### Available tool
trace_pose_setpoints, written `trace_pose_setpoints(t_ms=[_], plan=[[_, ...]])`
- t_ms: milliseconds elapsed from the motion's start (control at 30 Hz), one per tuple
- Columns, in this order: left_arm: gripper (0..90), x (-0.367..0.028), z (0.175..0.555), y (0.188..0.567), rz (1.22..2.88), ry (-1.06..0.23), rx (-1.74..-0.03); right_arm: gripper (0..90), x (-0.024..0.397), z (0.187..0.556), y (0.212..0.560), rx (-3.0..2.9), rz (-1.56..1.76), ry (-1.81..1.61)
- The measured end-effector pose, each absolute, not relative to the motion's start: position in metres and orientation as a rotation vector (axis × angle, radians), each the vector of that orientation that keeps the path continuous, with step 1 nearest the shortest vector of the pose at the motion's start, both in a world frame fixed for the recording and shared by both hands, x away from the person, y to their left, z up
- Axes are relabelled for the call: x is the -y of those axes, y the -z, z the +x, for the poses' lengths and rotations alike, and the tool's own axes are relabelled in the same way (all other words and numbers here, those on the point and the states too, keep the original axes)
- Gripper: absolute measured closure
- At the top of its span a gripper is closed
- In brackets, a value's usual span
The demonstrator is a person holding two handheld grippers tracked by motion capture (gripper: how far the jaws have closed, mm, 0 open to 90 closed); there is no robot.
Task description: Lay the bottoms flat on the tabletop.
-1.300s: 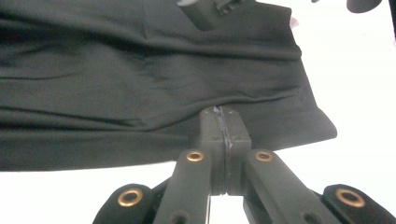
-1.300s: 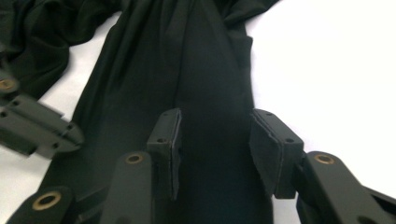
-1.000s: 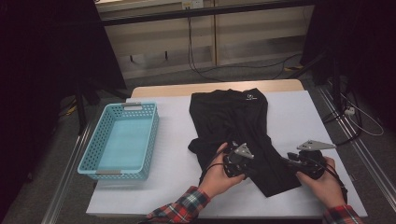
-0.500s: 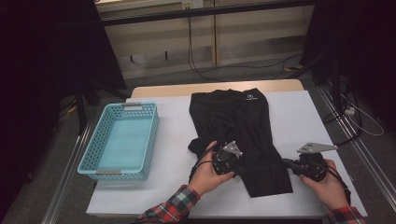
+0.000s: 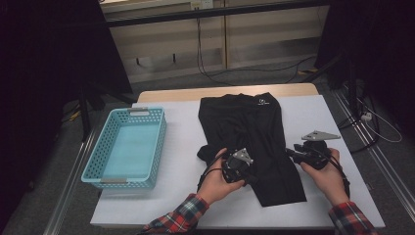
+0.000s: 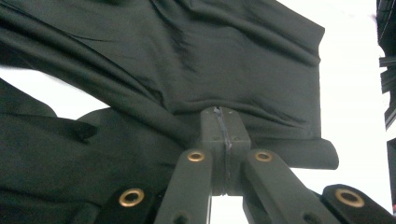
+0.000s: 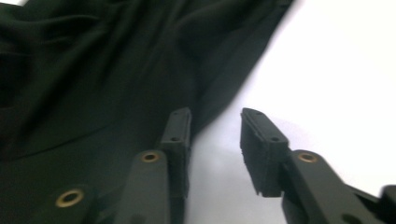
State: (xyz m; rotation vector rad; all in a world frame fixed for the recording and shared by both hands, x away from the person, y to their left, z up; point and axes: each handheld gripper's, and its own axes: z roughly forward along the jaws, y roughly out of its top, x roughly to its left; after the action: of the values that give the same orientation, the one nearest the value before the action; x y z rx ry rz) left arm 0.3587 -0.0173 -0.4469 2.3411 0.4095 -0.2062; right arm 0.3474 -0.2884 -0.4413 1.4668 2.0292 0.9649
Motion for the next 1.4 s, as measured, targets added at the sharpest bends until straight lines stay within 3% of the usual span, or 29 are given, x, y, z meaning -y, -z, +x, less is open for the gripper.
trace_pose_setpoints(t_ms=[300,400,467,500,967,1400], plan=[[90.0,0.016,0.357,0.446,2.332,0.203,-0.414,64.7,0.285,0.377,0.452,-2.016,1.54,-0.995],[90.0,0.016,0.357,0.447,2.321,0.204,-0.423,76.4,0.279,0.382,0.458,-2.058,1.538,-0.967],[90.0,0.016,0.357,0.447,2.313,0.207,-0.432,89.9,0.276,0.382,0.457,-2.096,1.497,-0.966],[90.0,0.016,0.357,0.446,2.317,0.207,-0.426,90.0,0.275,0.382,0.457,-2.101,1.496,-0.972],[90.0,0.015,0.36,0.446,2.316,0.208,-0.439,88.0,0.31,0.376,0.447,-1.982,1.524,-0.941],[90.0,0.008,0.361,0.441,2.296,0.204,-0.46,68.0,0.287,0.351,0.442,-2.109,1.466,-0.988]])
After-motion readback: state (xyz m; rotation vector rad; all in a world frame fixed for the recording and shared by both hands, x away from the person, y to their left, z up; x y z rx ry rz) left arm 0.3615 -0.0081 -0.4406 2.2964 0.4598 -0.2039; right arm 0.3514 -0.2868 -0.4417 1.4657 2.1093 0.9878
